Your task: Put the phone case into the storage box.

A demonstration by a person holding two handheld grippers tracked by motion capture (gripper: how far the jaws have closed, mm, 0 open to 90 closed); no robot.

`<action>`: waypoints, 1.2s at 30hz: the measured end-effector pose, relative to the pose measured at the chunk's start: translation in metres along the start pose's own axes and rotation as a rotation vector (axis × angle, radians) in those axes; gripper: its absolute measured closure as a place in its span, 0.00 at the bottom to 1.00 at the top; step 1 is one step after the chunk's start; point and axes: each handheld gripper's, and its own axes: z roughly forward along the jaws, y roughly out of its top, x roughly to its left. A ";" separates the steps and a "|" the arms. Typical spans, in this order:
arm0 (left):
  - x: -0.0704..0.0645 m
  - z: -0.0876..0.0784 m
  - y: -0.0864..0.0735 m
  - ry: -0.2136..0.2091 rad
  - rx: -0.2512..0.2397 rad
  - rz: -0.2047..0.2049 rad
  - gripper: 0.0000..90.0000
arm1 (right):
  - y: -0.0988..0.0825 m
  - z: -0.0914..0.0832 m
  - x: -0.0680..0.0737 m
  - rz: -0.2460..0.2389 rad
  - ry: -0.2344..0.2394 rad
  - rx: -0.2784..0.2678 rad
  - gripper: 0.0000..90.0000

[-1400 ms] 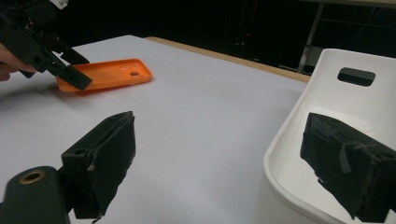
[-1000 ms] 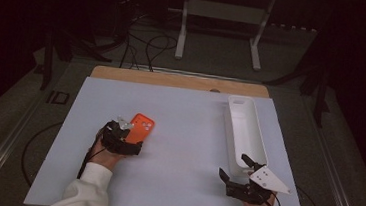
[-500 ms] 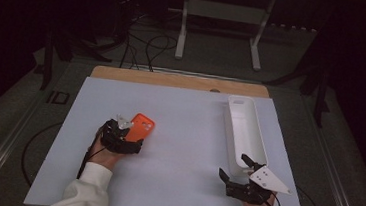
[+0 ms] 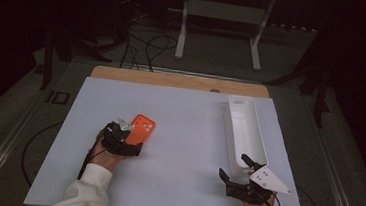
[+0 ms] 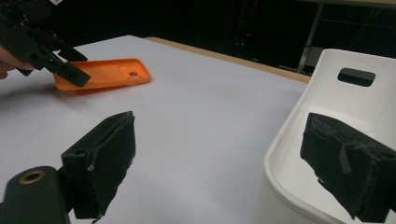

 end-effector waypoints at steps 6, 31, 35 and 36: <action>-0.002 -0.005 0.001 0.001 -0.026 -0.006 0.19 | 0.000 0.000 0.000 0.000 -0.001 0.000 0.11; -0.017 -0.040 0.017 -0.038 -0.178 0.043 0.19 | 0.005 0.003 0.005 0.004 0.016 -0.009 0.11; -0.021 -0.046 0.021 -0.051 -0.196 0.058 0.19 | 0.011 0.005 0.008 0.007 0.031 -0.013 0.11; -0.022 -0.047 0.022 -0.051 -0.200 0.063 0.19 | 0.013 0.006 0.009 0.010 0.034 -0.014 0.11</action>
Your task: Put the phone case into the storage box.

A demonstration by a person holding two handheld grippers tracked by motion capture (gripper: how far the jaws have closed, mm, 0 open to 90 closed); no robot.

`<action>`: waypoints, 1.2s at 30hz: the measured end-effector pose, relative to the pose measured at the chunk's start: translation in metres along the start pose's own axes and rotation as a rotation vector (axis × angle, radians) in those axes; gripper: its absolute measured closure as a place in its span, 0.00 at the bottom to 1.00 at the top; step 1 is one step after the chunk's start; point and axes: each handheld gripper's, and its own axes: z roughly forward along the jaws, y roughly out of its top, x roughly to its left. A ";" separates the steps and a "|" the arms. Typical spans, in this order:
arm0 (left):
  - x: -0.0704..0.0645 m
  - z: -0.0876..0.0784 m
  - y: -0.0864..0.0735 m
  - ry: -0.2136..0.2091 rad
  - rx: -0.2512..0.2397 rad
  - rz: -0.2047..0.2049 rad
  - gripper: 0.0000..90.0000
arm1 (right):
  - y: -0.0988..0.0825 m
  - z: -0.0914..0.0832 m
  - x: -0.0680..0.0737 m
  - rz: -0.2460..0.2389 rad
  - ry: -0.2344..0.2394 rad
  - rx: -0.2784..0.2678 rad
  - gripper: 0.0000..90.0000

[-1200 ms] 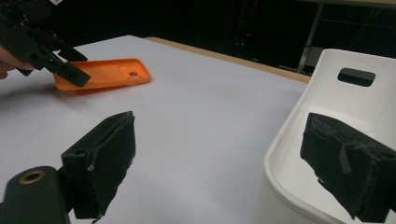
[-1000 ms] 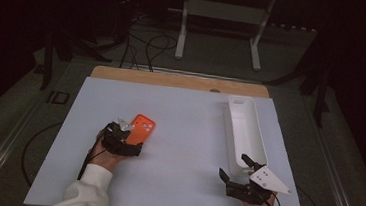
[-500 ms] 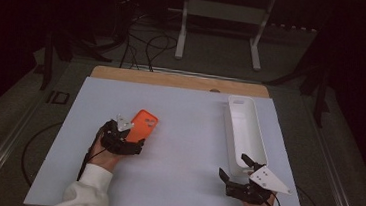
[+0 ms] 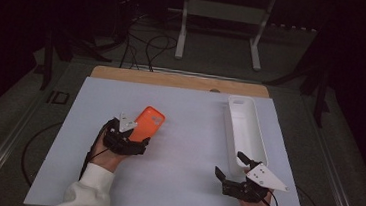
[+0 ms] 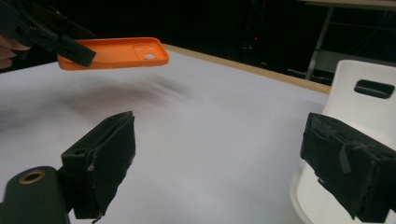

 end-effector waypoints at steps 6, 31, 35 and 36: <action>-0.008 -0.008 0.008 -0.025 -0.029 0.025 0.19 | 0.013 0.011 0.002 0.027 0.035 0.007 0.11; -0.046 -0.039 0.028 -0.111 -0.124 0.126 0.19 | 0.051 0.079 0.001 0.218 0.219 0.110 0.11; -0.053 -0.040 0.029 -0.131 -0.130 0.139 0.19 | 0.054 0.086 0.002 0.242 0.250 0.116 0.11; -0.055 -0.041 0.029 -0.134 -0.132 0.143 0.19 | 0.055 0.088 0.002 0.250 0.258 0.117 0.11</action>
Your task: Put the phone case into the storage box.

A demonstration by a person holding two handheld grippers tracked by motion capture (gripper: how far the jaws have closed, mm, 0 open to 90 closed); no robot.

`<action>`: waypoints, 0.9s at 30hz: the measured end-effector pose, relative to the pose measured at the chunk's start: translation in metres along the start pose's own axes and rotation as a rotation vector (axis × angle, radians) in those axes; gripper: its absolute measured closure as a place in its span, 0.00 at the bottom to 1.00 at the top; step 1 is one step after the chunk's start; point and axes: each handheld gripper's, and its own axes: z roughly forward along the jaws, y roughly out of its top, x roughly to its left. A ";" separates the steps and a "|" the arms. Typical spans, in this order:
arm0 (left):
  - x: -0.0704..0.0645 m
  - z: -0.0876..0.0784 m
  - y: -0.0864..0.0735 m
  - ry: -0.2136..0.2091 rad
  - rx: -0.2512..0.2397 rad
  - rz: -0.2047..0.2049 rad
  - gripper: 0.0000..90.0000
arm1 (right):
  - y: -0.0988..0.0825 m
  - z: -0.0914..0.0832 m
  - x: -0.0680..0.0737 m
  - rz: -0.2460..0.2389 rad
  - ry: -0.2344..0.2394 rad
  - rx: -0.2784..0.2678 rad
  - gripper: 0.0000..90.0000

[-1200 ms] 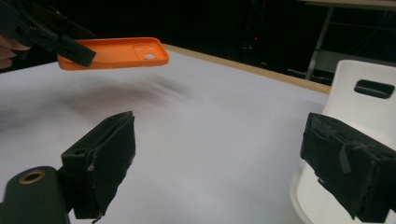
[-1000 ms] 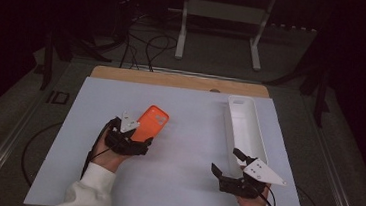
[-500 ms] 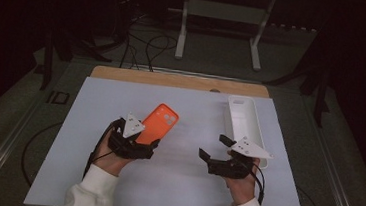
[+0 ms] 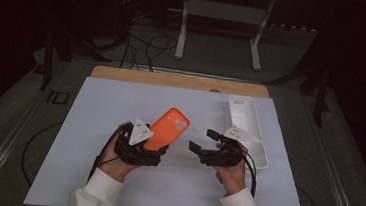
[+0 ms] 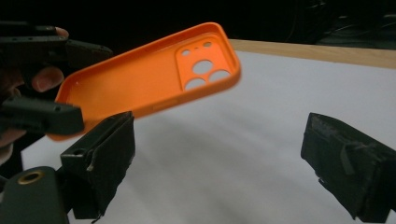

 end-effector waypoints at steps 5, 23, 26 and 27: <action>-0.007 -0.001 0.003 -0.020 -0.013 0.014 0.19 | 0.003 0.007 0.000 0.034 0.043 0.000 0.11; -0.027 0.002 0.010 -0.089 -0.059 0.044 0.19 | 0.005 0.015 -0.003 0.199 0.235 0.000 0.14; -0.027 0.005 0.009 -0.093 -0.045 0.050 0.19 | 0.006 0.014 0.000 0.196 0.253 0.005 0.19; -0.027 0.006 0.009 -0.099 -0.040 0.051 0.19 | 0.007 0.014 0.000 0.196 0.258 0.008 0.23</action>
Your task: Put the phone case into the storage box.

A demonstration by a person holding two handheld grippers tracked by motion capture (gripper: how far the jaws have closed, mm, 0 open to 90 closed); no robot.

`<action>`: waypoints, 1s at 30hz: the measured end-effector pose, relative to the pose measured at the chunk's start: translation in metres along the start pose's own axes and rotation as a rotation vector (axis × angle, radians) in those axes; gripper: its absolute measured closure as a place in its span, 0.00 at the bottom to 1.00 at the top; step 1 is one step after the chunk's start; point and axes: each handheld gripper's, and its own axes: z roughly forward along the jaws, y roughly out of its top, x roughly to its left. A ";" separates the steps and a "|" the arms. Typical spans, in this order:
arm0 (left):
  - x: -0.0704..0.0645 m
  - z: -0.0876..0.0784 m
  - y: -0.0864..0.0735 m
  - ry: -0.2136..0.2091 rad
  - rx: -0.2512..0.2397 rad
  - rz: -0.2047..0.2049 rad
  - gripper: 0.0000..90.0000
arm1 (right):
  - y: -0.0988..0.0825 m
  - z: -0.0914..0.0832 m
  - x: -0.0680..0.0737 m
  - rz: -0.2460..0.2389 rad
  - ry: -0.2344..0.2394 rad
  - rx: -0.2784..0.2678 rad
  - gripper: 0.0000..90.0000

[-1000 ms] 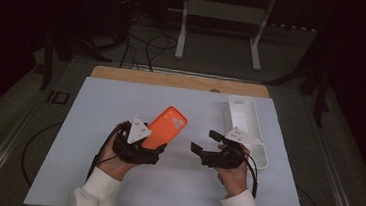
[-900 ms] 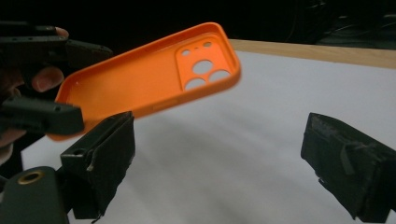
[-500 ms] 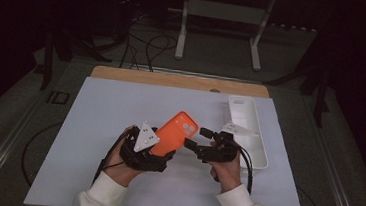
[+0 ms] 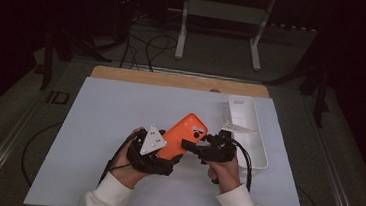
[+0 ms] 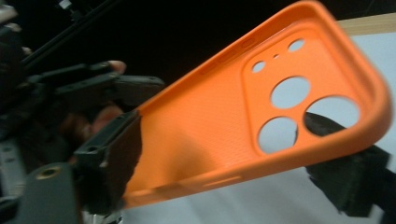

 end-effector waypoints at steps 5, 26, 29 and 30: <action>-0.003 0.007 -0.004 -0.007 0.029 0.011 0.19 | 0.005 0.002 0.007 0.021 0.031 0.020 0.47; 0.002 0.014 -0.011 -0.020 0.081 -0.015 0.21 | 0.008 0.006 0.020 0.064 -0.082 0.045 0.95; 0.003 0.014 -0.012 -0.022 0.077 -0.025 0.19 | 0.009 0.005 0.023 0.042 -0.093 0.042 0.95; 0.003 0.014 -0.012 -0.020 0.078 -0.027 0.19 | 0.010 0.005 0.023 0.038 -0.096 0.040 0.95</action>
